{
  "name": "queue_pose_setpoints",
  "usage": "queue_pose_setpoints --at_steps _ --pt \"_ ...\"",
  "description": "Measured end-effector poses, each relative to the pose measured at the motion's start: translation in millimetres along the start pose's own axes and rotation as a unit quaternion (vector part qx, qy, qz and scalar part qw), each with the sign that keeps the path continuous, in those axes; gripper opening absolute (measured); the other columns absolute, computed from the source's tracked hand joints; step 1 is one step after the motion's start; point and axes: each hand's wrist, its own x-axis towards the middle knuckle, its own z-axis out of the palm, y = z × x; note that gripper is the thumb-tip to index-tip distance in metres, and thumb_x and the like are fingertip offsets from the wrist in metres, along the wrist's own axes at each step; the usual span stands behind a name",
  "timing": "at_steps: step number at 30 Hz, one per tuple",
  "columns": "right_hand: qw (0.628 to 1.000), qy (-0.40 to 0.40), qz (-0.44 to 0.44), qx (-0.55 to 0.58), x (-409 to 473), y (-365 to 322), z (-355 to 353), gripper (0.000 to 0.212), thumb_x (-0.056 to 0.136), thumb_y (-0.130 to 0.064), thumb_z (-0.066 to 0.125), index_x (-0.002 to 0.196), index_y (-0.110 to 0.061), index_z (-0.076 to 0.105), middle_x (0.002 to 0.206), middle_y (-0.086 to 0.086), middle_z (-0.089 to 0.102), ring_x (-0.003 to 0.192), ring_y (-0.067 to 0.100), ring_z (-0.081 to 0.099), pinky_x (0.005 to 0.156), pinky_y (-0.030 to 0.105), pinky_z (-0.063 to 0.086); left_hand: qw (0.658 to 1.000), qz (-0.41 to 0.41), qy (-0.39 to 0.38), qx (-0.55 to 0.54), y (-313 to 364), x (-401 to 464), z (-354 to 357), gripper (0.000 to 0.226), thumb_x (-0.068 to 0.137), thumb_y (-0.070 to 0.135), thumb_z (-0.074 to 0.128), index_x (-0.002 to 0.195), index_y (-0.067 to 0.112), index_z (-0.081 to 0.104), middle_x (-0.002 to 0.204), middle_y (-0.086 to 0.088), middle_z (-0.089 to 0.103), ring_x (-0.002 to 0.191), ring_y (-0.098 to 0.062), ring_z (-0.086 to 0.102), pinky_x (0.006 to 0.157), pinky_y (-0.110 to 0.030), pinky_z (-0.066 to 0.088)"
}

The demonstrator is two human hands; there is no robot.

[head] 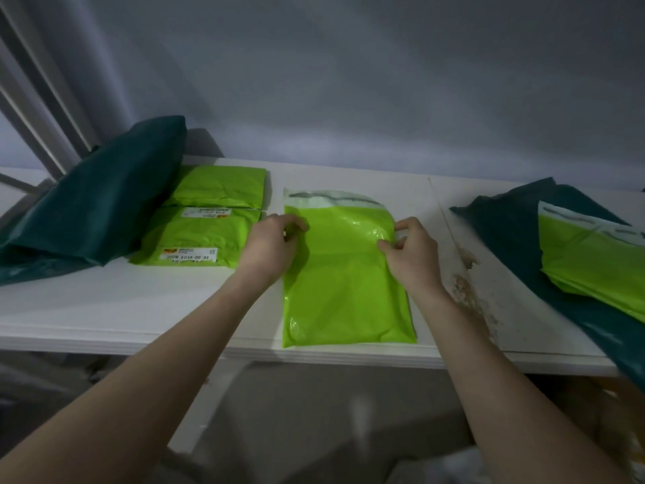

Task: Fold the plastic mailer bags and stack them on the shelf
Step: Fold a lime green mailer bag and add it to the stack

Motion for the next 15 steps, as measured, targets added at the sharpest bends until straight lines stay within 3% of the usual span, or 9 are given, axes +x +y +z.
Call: queue_pose_setpoints --at_steps 3,7,11,15 --pt "1.0 0.004 -0.02 -0.016 -2 0 4 0.034 0.086 -0.012 0.063 0.116 -0.009 0.048 0.086 0.016 0.06 0.091 0.034 0.06 0.07 0.031 0.04 0.999 0.009 -0.021 0.039 0 0 5 0.032 0.09 0.005 0.049 0.119 0.008 0.063 0.122 -0.017 0.057 0.107 -0.031 0.057 0.092 -0.029 0.041" --pt "0.999 0.008 -0.019 -0.037 -1 4 6 0.034 0.087 -0.01 0.059 0.118 -0.008 0.045 0.095 0.021 0.065 0.094 0.037 0.06 0.077 0.037 0.044 0.99 0.036 -0.066 0.122 -3 -6 12 0.05 0.091 0.015 0.051 0.139 0.004 0.039 0.147 -0.02 0.027 0.134 -0.033 0.032 0.111 -0.033 0.024" --pt "0.998 0.017 -0.023 -0.06 0 7 8 0.031 0.089 -0.011 0.056 0.118 -0.007 0.045 0.095 0.022 0.066 0.095 0.038 0.06 0.08 0.04 0.045 0.972 0.122 -0.091 0.178 1 -16 20 0.048 0.097 0.031 0.041 0.14 0.01 0.038 0.15 -0.013 0.03 0.135 -0.03 0.031 0.113 -0.035 0.023" --pt "0.996 0.013 -0.021 -0.086 0 8 9 0.028 0.092 -0.016 0.052 0.117 -0.006 0.045 0.1 0.024 0.065 0.099 0.04 0.059 0.08 0.041 0.044 0.952 0.121 -0.168 0.224 -4 -23 35 0.056 0.099 0.044 0.029 0.146 0.014 0.026 0.155 -0.008 0.023 0.142 -0.025 0.023 0.116 -0.035 0.018"
